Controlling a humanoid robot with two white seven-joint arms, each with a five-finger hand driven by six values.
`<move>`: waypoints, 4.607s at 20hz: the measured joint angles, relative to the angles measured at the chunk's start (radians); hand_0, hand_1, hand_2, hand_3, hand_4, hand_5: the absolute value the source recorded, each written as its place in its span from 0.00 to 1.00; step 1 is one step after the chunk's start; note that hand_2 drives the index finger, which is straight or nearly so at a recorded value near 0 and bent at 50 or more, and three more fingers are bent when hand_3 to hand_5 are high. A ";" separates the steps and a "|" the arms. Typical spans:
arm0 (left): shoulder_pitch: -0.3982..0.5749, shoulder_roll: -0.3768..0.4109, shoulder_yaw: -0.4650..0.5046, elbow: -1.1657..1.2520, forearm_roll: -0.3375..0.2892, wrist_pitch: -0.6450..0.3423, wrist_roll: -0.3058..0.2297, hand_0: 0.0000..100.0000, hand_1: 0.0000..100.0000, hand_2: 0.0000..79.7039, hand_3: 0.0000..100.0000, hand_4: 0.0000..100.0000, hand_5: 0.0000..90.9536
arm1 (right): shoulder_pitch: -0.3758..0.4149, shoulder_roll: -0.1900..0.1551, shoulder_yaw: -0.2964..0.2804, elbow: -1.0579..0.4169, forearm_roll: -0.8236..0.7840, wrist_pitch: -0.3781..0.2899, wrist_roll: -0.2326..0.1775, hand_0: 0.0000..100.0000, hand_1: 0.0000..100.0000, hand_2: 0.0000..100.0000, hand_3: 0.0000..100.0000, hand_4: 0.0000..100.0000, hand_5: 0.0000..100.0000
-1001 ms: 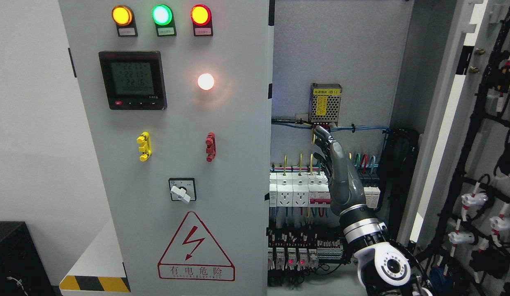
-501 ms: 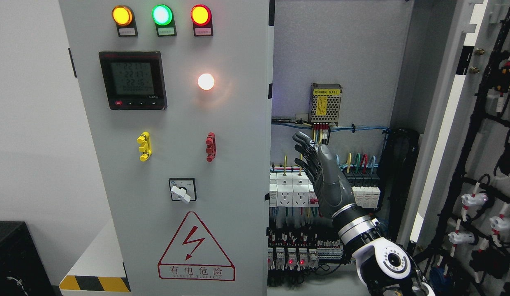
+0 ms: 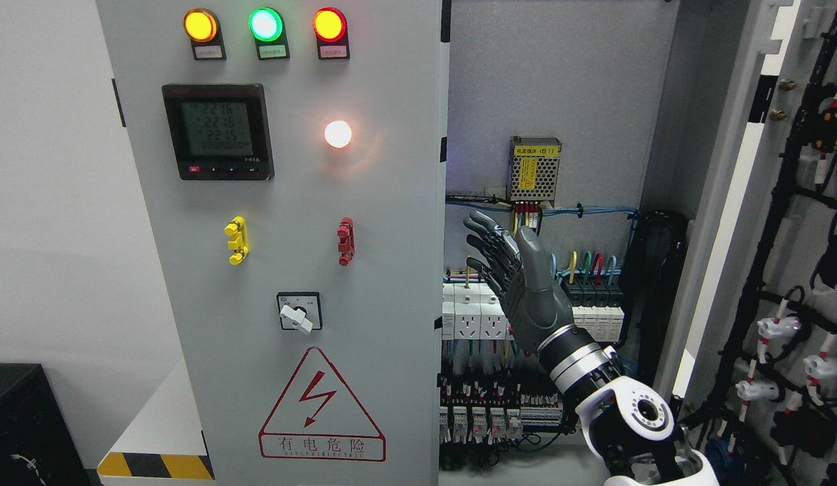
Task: Open door with both hands
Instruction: 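Hook the right hand fingers behind the edge of the indicator-light door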
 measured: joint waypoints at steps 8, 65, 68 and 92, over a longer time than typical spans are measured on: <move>0.000 0.000 0.000 0.000 0.000 0.000 0.000 0.00 0.00 0.00 0.00 0.00 0.00 | -0.025 -0.002 0.007 0.029 -0.059 0.030 0.006 0.00 0.00 0.00 0.00 0.00 0.00; 0.000 0.000 0.000 0.000 0.000 0.000 0.000 0.00 0.00 0.00 0.00 0.00 0.00 | -0.151 -0.049 0.005 0.188 -0.214 0.132 0.313 0.00 0.00 0.00 0.00 0.00 0.00; 0.000 0.000 0.000 0.000 0.000 0.000 0.000 0.00 0.00 0.00 0.00 0.00 0.00 | -0.152 -0.049 0.004 0.190 -0.216 0.133 0.325 0.00 0.00 0.00 0.00 0.00 0.00; 0.000 0.000 0.000 0.000 0.000 0.000 0.000 0.00 0.00 0.00 0.00 0.00 0.00 | -0.156 -0.055 -0.005 0.193 -0.217 0.134 0.403 0.00 0.00 0.00 0.00 0.00 0.00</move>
